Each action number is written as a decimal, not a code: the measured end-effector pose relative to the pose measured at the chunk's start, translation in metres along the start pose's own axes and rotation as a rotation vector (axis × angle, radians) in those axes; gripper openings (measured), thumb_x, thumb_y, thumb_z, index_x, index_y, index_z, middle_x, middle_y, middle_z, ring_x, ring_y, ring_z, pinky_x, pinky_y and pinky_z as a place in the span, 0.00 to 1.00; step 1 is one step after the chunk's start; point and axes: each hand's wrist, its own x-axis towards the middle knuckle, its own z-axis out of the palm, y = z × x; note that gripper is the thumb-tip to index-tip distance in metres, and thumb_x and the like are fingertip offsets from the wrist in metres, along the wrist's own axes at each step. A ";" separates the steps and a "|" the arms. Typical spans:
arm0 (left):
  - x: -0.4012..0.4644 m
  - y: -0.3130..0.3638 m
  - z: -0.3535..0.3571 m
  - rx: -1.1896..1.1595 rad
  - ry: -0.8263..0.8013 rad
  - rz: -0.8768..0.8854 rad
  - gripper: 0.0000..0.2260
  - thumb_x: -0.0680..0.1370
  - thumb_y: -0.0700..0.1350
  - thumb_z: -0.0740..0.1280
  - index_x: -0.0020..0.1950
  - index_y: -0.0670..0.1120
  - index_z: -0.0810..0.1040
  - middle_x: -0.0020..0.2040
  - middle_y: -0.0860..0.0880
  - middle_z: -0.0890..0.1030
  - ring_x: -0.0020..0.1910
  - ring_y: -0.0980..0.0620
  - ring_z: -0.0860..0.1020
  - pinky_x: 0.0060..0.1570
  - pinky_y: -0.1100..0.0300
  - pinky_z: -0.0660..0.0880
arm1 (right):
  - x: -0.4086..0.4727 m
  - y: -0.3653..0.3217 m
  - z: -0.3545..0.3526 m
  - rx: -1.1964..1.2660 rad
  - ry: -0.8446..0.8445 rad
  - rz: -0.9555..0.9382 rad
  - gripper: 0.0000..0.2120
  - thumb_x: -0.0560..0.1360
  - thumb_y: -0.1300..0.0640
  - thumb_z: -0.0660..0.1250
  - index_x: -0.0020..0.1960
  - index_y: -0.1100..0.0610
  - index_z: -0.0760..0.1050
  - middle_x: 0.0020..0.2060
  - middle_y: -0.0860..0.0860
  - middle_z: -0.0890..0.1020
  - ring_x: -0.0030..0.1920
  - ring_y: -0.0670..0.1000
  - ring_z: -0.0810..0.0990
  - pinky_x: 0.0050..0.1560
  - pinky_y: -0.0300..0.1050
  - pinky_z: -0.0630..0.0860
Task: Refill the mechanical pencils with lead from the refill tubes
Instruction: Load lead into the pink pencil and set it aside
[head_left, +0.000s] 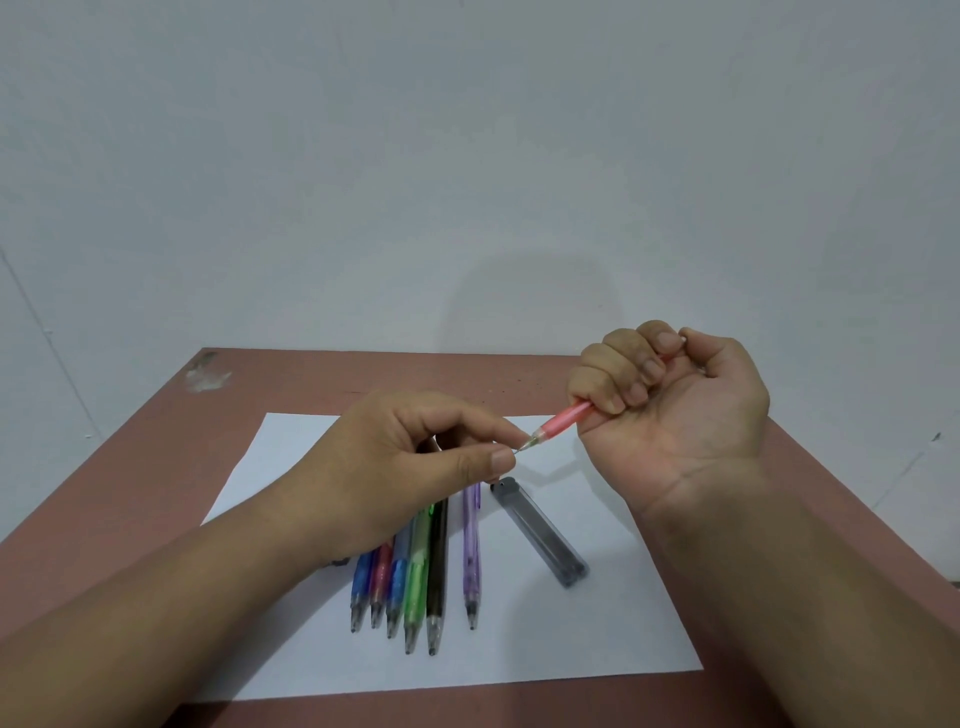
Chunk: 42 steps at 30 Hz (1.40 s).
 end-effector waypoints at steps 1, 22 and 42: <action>0.000 0.000 0.000 0.006 0.002 0.004 0.07 0.73 0.55 0.74 0.49 0.59 0.87 0.37 0.56 0.82 0.39 0.53 0.76 0.43 0.56 0.71 | 0.000 0.001 0.000 0.003 0.001 0.005 0.18 0.78 0.52 0.49 0.32 0.55 0.65 0.28 0.48 0.61 0.24 0.48 0.58 0.24 0.40 0.59; 0.000 0.003 0.001 0.053 0.106 0.023 0.05 0.71 0.54 0.74 0.45 0.57 0.87 0.40 0.51 0.85 0.40 0.45 0.81 0.44 0.45 0.79 | 0.000 0.009 0.004 -0.134 -0.032 0.036 0.11 0.80 0.54 0.58 0.43 0.59 0.72 0.32 0.51 0.68 0.30 0.50 0.68 0.32 0.42 0.71; -0.007 0.017 0.004 0.576 0.113 0.209 0.07 0.75 0.57 0.68 0.46 0.61 0.85 0.41 0.65 0.82 0.45 0.59 0.80 0.44 0.67 0.75 | -0.002 0.008 0.008 -0.980 0.175 -0.063 0.11 0.75 0.57 0.76 0.57 0.56 0.81 0.38 0.51 0.80 0.34 0.48 0.79 0.39 0.41 0.79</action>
